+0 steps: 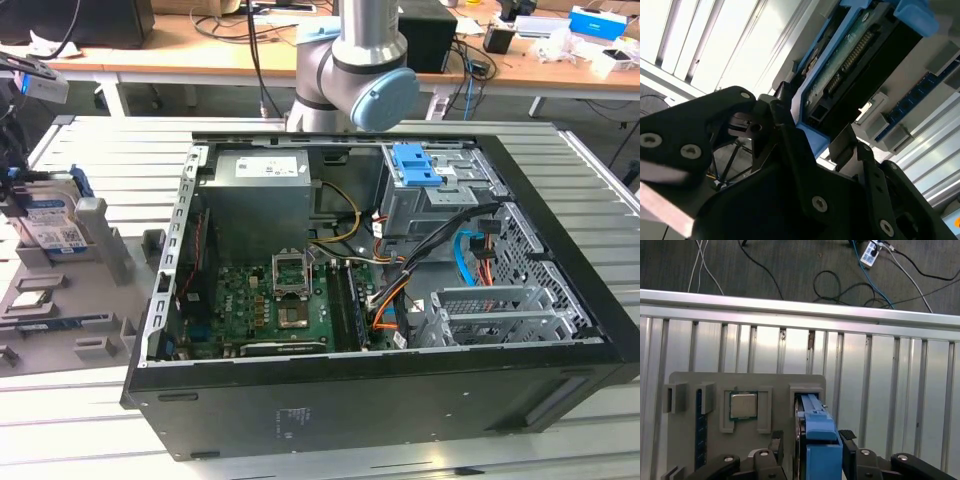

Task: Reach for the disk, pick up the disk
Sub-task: 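Pick up the disk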

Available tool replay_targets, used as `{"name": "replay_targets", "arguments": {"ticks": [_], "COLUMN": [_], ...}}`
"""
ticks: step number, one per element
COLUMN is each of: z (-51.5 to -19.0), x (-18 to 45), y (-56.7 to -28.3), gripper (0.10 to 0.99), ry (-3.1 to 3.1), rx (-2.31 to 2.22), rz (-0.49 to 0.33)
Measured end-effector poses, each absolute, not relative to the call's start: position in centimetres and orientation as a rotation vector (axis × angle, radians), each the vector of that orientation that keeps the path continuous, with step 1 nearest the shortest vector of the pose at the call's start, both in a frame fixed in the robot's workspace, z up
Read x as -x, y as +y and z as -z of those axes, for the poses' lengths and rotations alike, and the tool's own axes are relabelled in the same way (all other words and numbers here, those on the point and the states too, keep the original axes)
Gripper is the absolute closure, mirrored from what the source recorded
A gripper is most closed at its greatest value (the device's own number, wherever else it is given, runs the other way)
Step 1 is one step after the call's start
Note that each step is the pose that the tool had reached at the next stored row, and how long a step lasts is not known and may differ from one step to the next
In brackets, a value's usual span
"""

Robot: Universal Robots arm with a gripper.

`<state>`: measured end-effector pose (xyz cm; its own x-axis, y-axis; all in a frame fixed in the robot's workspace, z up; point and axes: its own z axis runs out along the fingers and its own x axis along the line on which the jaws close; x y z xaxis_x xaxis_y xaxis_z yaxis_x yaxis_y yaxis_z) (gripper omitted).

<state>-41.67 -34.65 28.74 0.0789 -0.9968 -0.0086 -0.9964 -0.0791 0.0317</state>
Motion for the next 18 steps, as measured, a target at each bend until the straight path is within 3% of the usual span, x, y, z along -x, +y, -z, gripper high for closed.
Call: {"name": "replay_targets", "arguments": {"ticks": [3, 5, 18], "z": [-28.73, -28.72, -28.66], "x": [41.67, 41.67, 41.67], "y": [-34.66, -34.65, -34.65], "gripper": [0.69, 0.718, 0.718], "ry": [-2.12, -2.12, -2.12], "rx": [-2.294, -2.295, -2.295], "rz": [0.043, 0.043, 0.043]}}
